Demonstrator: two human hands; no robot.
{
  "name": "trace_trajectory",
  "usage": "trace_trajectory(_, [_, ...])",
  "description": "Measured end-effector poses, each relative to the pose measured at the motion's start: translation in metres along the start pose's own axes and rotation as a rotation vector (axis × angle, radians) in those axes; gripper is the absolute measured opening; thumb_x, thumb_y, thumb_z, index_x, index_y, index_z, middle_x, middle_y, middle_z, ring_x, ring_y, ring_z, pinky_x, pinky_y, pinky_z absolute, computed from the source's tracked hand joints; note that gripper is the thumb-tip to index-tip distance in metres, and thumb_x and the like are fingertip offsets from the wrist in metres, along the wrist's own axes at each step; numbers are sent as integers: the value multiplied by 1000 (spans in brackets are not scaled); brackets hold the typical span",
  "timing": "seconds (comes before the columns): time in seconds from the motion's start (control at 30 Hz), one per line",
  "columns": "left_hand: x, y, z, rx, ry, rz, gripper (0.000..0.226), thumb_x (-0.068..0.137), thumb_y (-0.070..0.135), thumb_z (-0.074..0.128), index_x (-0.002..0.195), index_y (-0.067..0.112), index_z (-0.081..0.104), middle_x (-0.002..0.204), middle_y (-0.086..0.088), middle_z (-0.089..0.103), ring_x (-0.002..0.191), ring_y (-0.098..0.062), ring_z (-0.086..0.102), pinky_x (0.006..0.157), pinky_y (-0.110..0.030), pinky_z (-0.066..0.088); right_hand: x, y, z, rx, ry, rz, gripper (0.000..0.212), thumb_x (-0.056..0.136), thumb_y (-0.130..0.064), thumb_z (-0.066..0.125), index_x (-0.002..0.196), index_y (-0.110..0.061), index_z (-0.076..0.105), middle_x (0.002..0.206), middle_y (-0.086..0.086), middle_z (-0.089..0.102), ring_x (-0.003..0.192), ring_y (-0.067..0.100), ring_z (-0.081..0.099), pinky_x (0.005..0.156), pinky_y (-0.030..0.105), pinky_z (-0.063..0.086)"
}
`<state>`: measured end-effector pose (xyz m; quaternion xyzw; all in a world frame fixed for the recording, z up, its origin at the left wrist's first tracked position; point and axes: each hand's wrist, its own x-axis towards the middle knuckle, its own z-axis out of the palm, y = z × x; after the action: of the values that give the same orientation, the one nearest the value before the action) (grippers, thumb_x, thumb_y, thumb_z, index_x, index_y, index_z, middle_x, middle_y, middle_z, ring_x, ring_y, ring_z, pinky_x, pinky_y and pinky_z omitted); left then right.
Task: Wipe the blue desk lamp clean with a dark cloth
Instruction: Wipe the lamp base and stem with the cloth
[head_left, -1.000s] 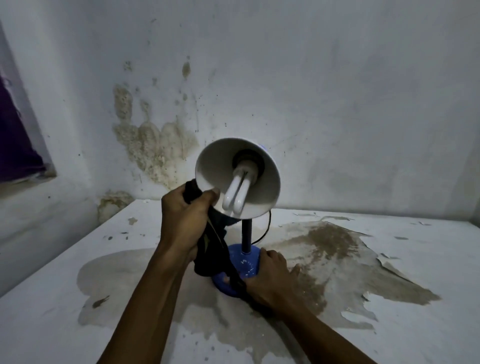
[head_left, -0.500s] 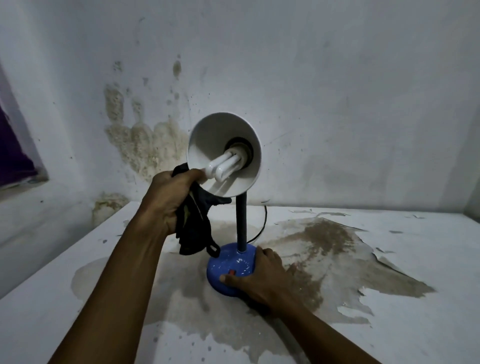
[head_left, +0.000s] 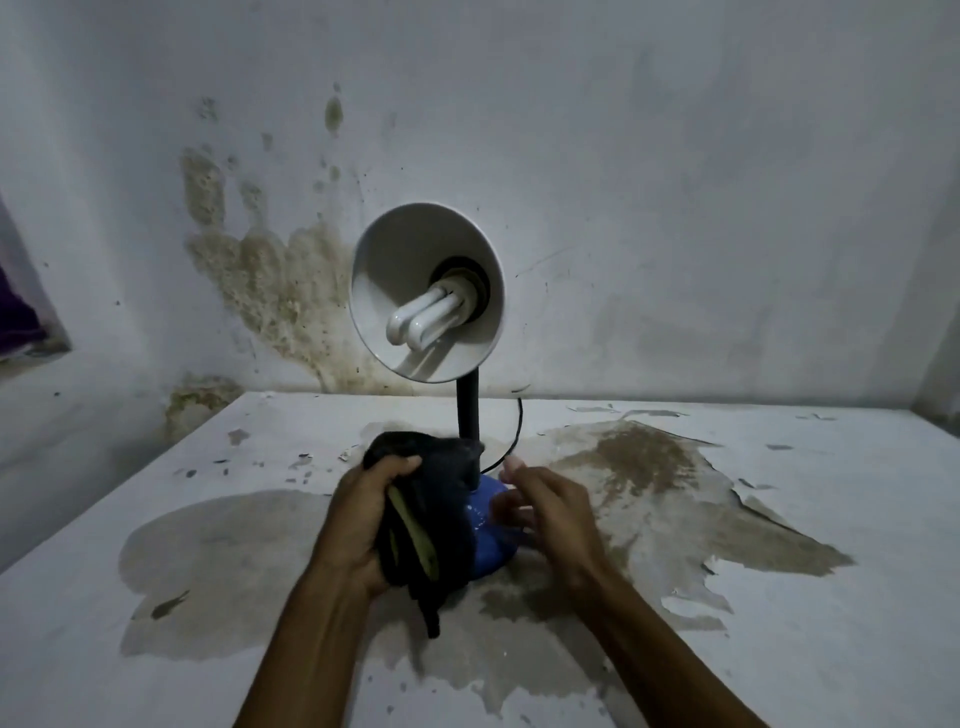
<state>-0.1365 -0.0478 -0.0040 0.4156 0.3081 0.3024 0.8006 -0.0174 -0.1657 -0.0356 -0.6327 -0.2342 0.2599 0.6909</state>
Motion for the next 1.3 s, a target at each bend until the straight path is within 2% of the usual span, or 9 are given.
trace_trajectory(0.07, [0,-14,16,-106,-63,-108,36,92,18,51,111,-2,73,102,-26,73,79,-37,72,77,-42,55,-13,-15,3,324,-224,229,53,86,-54,56,98,-6,74,88,11,73,79,25,69,73,36,54])
trace_trajectory(0.13, [-1,-24,34,-213,-126,-102,35,93,16,51,118,0,69,104,-23,74,80,-34,73,70,-37,57,-25,-19,5,543,-398,299,65,80,-59,64,118,-7,73,120,16,70,106,33,68,99,50,50])
trace_trajectory(0.23, [0,-33,53,-124,-128,72,25,92,6,55,112,1,70,98,-21,76,81,-33,75,63,-32,59,-24,-19,0,726,-395,287,70,75,-48,79,128,-4,66,134,22,62,125,37,58,114,52,37])
trace_trajectory(0.43, [12,-38,62,506,-54,578,4,81,28,73,83,28,76,112,-4,67,103,-19,68,86,-30,57,-2,-21,-9,607,-138,260,43,93,-34,63,127,-7,65,120,20,70,113,36,67,101,49,51])
trace_trajectory(0.53, [15,-28,50,639,-125,563,4,80,37,78,77,36,77,100,7,71,97,-9,69,82,-24,56,7,-25,-13,566,-44,254,28,95,-16,62,119,-2,68,110,23,73,102,39,70,81,44,60])
trace_trajectory(0.67, [26,-14,21,747,93,537,52,64,60,76,100,23,70,104,5,71,107,-16,63,90,-33,51,29,-28,-21,561,119,256,26,90,-9,67,115,-2,69,104,23,74,92,38,72,75,43,61])
trace_trajectory(0.8, [45,-16,-5,1126,205,321,117,50,57,91,147,21,36,148,-6,44,136,-28,42,105,-44,44,46,-38,-25,316,323,-5,19,87,-3,70,90,-22,70,93,10,75,90,31,72,81,44,60])
trace_trajectory(0.93, [54,-40,-5,1465,63,190,157,29,82,80,156,19,14,162,-4,23,147,-27,25,115,-44,35,53,-54,-7,-134,487,-379,21,85,-9,63,91,-28,69,83,-6,71,82,18,68,77,43,58])
trace_trajectory(1.3, [88,-63,-9,1789,63,313,138,20,108,35,134,31,44,133,5,55,120,-18,51,104,-35,42,76,-43,59,-351,511,-895,47,86,-6,60,131,-19,65,124,2,68,100,23,67,76,42,57])
